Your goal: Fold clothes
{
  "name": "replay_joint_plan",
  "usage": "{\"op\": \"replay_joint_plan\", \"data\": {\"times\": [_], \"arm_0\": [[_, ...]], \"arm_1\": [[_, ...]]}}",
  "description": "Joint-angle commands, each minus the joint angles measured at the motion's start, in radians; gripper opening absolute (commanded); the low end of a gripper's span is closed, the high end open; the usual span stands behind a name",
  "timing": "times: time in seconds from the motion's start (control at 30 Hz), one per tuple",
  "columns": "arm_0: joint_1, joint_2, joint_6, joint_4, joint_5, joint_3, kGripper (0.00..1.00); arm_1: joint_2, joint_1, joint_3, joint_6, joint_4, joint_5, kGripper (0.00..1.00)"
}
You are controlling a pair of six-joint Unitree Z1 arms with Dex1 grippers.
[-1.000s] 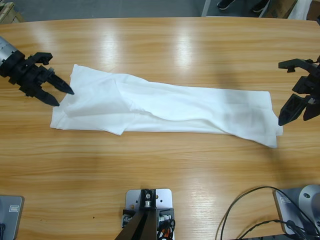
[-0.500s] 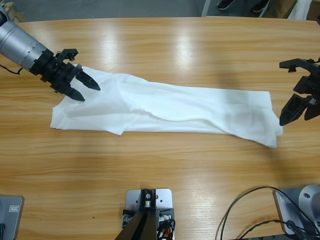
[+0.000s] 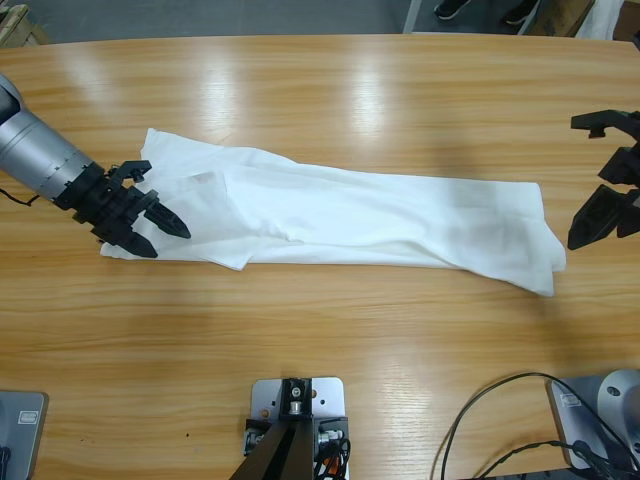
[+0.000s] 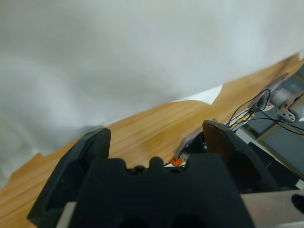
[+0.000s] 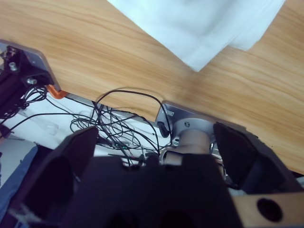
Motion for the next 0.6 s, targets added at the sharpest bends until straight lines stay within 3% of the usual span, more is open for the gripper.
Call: {"op": "replay_joint_plan", "data": {"times": [0.03,0.2,0.3,0.43,0.6], "arm_0": [[0.028,-0.172,-0.025,-0.009,0.013,0.05,0.757],[0.047,-0.215,-0.021,0.006,0.004,0.05,0.757],[0.047,-0.224,-0.019,0.014,0.004,0.05,0.757],[0.048,-0.225,-0.017,0.014,0.004,0.048,0.757],[0.048,-0.223,-0.013,0.012,0.005,0.045,0.757]], "arm_1": [[-0.176,-0.098,0.028,-0.026,-0.015,0.047,1.0],[-0.181,-0.271,0.181,-0.034,-0.215,0.344,1.0],[-0.108,-0.33,0.275,-0.035,-0.333,0.434,1.0],[-0.069,-0.442,0.249,-0.059,-0.348,0.434,0.968],[-0.033,-0.494,0.205,-0.106,-0.31,0.27,0.927]]}}
